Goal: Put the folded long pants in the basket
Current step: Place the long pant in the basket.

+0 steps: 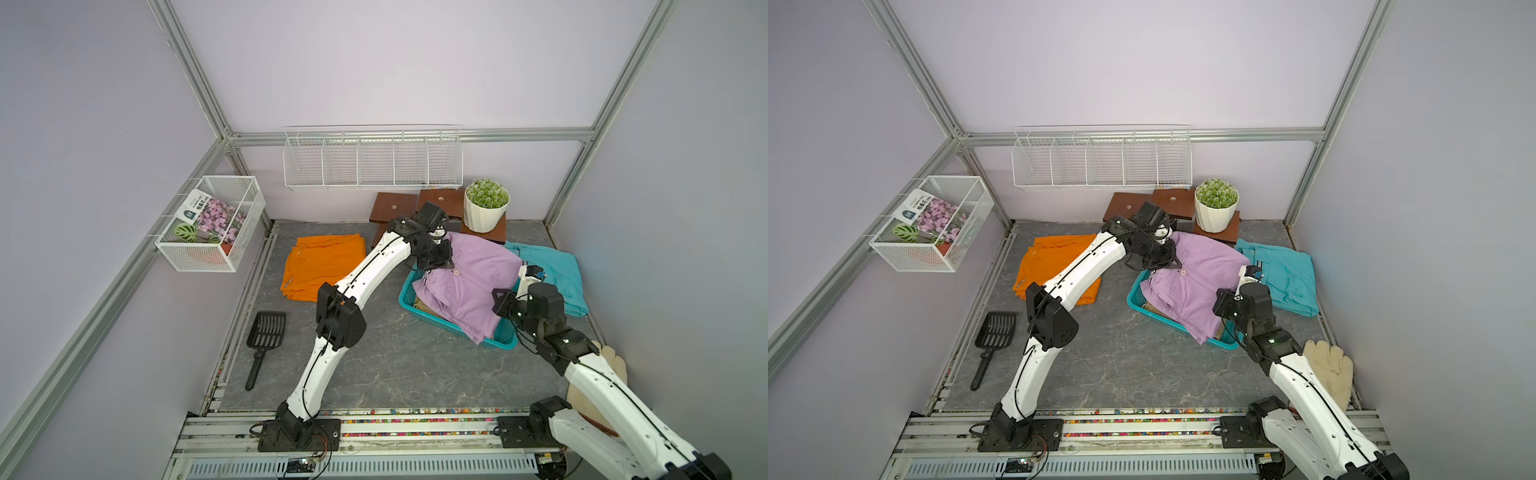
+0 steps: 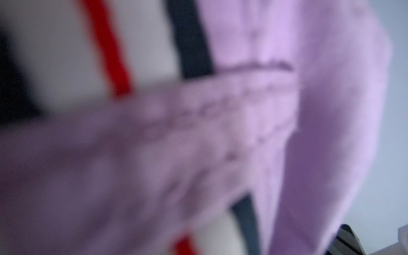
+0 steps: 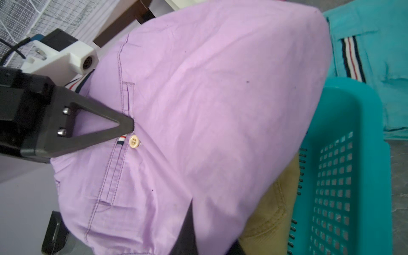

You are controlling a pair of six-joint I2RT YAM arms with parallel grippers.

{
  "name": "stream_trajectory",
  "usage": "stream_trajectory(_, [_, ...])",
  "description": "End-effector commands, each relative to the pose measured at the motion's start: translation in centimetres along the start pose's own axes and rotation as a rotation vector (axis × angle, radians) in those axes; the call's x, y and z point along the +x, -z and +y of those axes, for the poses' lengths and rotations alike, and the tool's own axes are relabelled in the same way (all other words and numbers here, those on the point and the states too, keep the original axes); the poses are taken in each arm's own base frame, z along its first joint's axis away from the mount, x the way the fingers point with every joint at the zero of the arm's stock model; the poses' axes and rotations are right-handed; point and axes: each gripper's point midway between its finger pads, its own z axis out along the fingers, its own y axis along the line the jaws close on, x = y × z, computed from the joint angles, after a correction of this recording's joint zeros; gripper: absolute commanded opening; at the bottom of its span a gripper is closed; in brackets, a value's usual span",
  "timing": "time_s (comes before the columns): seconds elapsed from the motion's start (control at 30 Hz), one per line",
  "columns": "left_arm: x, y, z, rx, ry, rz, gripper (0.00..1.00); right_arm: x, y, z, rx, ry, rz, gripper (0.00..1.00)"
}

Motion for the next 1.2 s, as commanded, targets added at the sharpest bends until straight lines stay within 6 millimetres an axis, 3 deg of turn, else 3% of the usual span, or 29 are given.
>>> stream_trajectory(0.0, [-6.0,1.9,3.7,-0.054,0.062,-0.206,0.0,1.8,-0.9,-2.5,0.06,-0.035,0.081,0.0])
stream_trajectory(0.23, [-5.8,-0.5,8.4,-0.159,0.169,-0.147,0.0,3.2,-2.5,-5.1,0.164,-0.036,0.13,0.0])
stream_trajectory(0.47, [-4.5,-1.7,12.1,-0.222,0.237,-0.084,0.0,6.9,-4.2,-8.5,0.258,-0.061,0.203,0.0])
stream_trajectory(0.57, [-4.1,-1.5,12.5,-0.227,0.233,-0.096,0.0,8.3,-4.5,-8.2,0.23,-0.074,0.261,0.0])
stream_trajectory(0.7, [-3.5,-2.4,13.4,-0.229,0.252,-0.072,0.0,9.5,-5.0,-10.1,0.325,-0.078,0.31,0.0])
stream_trajectory(0.8, [-2.8,-3.0,14.1,-0.254,0.269,-0.033,0.0,9.8,-4.6,-11.2,0.394,-0.084,0.322,0.0])
stream_trajectory(0.93, [-2.7,-2.0,14.4,-0.281,0.268,-0.058,0.0,9.1,-3.3,-11.7,0.438,-0.088,0.275,0.05])
stream_trajectory(1.07, [-2.5,-1.4,14.1,-0.266,0.272,-0.078,0.0,8.0,-1.5,-11.3,0.45,-0.069,0.245,0.09])
stream_trajectory(1.17, [-2.2,-1.7,13.8,-0.236,0.27,-0.073,0.04,7.6,-1.0,-9.4,0.36,-0.049,0.236,0.13])
